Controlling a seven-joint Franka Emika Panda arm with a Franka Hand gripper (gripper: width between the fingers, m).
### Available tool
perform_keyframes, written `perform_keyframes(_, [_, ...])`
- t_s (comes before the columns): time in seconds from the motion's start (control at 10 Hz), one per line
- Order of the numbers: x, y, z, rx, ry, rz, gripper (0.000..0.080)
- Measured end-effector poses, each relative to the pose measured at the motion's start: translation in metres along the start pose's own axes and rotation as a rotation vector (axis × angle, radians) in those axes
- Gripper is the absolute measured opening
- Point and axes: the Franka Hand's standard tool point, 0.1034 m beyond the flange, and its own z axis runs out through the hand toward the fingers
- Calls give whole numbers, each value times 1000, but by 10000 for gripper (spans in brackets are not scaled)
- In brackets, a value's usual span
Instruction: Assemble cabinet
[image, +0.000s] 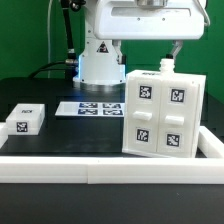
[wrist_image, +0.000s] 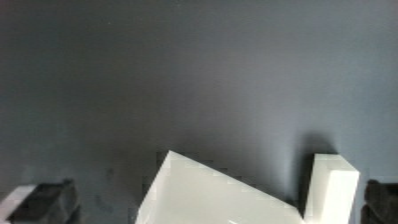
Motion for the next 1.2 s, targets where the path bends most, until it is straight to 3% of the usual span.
perform_keyframes(0.3, [0,3,0,0,0,3,797])
perform_keyframes(0.4, [-2,13,3,-3,10,-10,797])
perform_keyframes(0.5, [-18,48,17,-18,24,15,797])
perform_keyframes(0.6, [-31,74,26,-11,12,14,797])
perform_keyframes(0.8, [-41,127,29,-18,10,18,797])
perform_keyframes(1.0, [-43,163,35,-20,11,-22,797])
perform_keyframes(1.2, [-44,171,35,-21,12,-25,797])
